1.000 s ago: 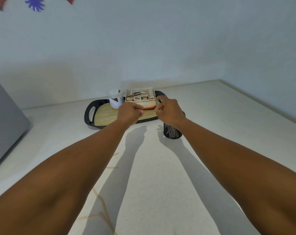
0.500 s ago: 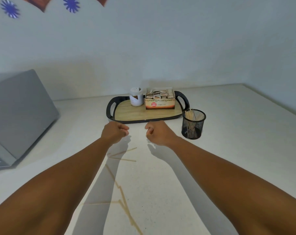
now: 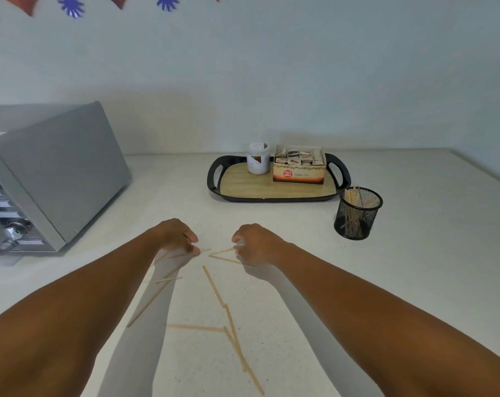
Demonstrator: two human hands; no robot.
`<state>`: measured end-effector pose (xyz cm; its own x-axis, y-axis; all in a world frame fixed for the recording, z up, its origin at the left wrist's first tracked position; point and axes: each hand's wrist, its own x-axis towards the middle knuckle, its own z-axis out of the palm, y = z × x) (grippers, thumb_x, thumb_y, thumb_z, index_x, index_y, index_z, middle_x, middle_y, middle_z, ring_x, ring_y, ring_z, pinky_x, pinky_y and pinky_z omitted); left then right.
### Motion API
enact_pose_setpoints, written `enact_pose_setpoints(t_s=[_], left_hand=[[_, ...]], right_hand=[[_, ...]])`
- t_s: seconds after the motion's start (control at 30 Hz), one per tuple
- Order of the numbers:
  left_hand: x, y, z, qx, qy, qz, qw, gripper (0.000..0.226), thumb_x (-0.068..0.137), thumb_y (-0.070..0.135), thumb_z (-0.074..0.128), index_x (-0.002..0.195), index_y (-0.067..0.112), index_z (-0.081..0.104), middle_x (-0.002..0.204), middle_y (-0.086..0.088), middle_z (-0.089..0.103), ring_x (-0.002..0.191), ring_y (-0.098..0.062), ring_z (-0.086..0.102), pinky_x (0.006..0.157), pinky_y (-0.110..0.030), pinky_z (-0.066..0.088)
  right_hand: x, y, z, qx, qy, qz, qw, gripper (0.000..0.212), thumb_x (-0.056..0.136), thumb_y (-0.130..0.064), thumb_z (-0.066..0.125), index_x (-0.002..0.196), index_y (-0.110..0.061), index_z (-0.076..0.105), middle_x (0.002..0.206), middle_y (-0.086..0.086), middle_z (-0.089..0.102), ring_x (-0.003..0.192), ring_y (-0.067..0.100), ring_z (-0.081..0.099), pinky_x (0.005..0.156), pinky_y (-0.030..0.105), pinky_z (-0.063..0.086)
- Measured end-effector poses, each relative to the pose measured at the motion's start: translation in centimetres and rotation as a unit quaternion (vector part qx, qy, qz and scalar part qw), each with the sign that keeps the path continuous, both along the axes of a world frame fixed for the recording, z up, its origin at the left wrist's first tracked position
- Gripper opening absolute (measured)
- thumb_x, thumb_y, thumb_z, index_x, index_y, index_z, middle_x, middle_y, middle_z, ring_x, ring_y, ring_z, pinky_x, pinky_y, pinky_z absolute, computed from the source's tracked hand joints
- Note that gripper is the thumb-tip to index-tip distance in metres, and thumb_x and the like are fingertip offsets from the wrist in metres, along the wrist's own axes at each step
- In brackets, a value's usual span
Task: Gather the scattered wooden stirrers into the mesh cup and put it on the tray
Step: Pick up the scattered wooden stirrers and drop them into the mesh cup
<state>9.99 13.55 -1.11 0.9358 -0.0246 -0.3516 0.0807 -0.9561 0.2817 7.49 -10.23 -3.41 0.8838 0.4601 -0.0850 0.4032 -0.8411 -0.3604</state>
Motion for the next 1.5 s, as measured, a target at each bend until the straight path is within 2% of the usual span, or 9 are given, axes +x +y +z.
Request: enact_pose_setpoints(t_s=[0.27,0.37,0.5,0.57,0.67,0.83,1.0,1.27,1.5], left_hand=[[-0.7,0.7,-0.4,-0.009,-0.002,-0.018,1.000,0.032,0.071,0.026,0.090,0.100,0.027,0.075,0.096,0.009,0.073,0.093,-0.011,0.066,0.076,-0.020,0.044],[-0.8,0.4,-0.5,-0.004,-0.029,-0.016,0.999,0.018,0.074,0.020,0.087,0.088,0.028,0.078,0.086,0.012,0.075,0.088,-0.006,0.067,0.073,-0.017,0.045],[-0.7,0.0,-0.5,0.018,-0.023,-0.005,1.000,0.016,0.078,0.016,0.083,0.089,0.025,0.078,0.094,0.008,0.072,0.093,-0.010,0.065,0.076,-0.021,0.049],[-0.8,-0.5,-0.4,0.033,-0.013,-0.008,0.999,0.014,0.082,0.015,0.079,0.093,0.023,0.074,0.096,0.006,0.068,0.088,-0.010,0.062,0.069,-0.019,0.046],[-0.8,-1.2,-0.4,0.069,-0.003,-0.032,0.997,0.016,0.089,0.018,0.072,0.105,0.019,0.072,0.099,0.005,0.061,0.091,-0.014,0.057,0.073,-0.020,0.046],[-1.3,-2.4,-0.5,0.129,-0.012,-0.067,0.989,0.016,0.090,0.018,0.054,0.079,0.013,0.064,0.080,-0.004,0.060,0.074,-0.017,0.052,0.061,-0.024,0.038],[-1.9,-3.2,-0.4,0.166,-0.024,-0.089,0.982,0.035,0.095,0.015,0.043,0.120,-0.005,0.058,0.121,-0.018,0.059,0.119,-0.031,0.057,0.095,-0.041,0.050],[-2.2,-3.6,-1.3,0.149,-0.045,-0.108,0.982,0.032,0.097,0.014,0.050,0.128,0.010,0.048,0.116,-0.008,0.060,0.096,-0.020,0.056,0.073,-0.026,0.041],[-1.2,-4.6,-1.2,0.076,-0.078,-0.095,0.989,0.032,0.097,0.010,0.054,0.128,0.014,0.050,0.120,-0.007,0.059,0.095,-0.017,0.054,0.082,-0.028,0.048]], right_hand=[[-0.4,2.3,-1.1,-0.078,-0.028,0.025,0.996,0.010,0.093,-0.018,0.053,0.090,-0.022,0.061,0.102,-0.009,0.051,0.097,0.011,0.048,0.086,0.026,0.045],[-0.3,3.0,-0.4,-0.076,-0.001,0.014,0.997,0.035,0.085,0.001,0.047,0.061,-0.021,0.036,0.070,-0.008,0.034,0.067,0.010,0.034,0.059,0.019,0.032],[-0.5,2.8,0.4,-0.102,0.033,-0.002,0.994,0.030,0.078,0.005,0.049,0.058,-0.015,0.042,0.060,-0.001,0.039,0.052,0.014,0.035,0.049,0.019,0.026],[-0.1,2.6,0.7,-0.106,0.060,-0.011,0.992,0.013,0.075,0.002,0.057,0.074,-0.006,0.068,0.078,0.008,0.065,0.062,0.020,0.058,0.054,0.021,0.035],[-0.3,2.3,0.6,-0.107,0.095,-0.019,0.989,0.036,0.067,-0.006,0.069,0.103,-0.006,0.073,0.108,0.010,0.072,0.071,0.017,0.061,0.058,0.024,0.043],[-0.9,1.7,1.3,-0.082,0.100,-0.024,0.991,0.032,0.076,-0.007,0.070,0.108,-0.007,0.072,0.098,0.008,0.070,0.078,0.020,0.058,0.067,0.029,0.051],[-1.6,1.7,1.4,-0.063,0.090,-0.041,0.993,0.030,0.072,0.000,0.065,0.101,-0.001,0.072,0.096,0.014,0.070,0.070,0.014,0.052,0.053,0.020,0.036],[-3.3,1.2,1.2,-0.079,0.076,-0.053,0.993,0.016,0.064,0.004,0.060,0.071,-0.011,0.055,0.080,0.002,0.058,0.059,0.016,0.052,0.047,0.015,0.034],[-2.7,-1.2,2.4,0.038,0.070,-0.073,0.994,0.018,0.083,-0.016,0.060,0.095,-0.009,0.071,0.098,0.000,0.063,0.087,0.015,0.057,0.063,0.018,0.042]])
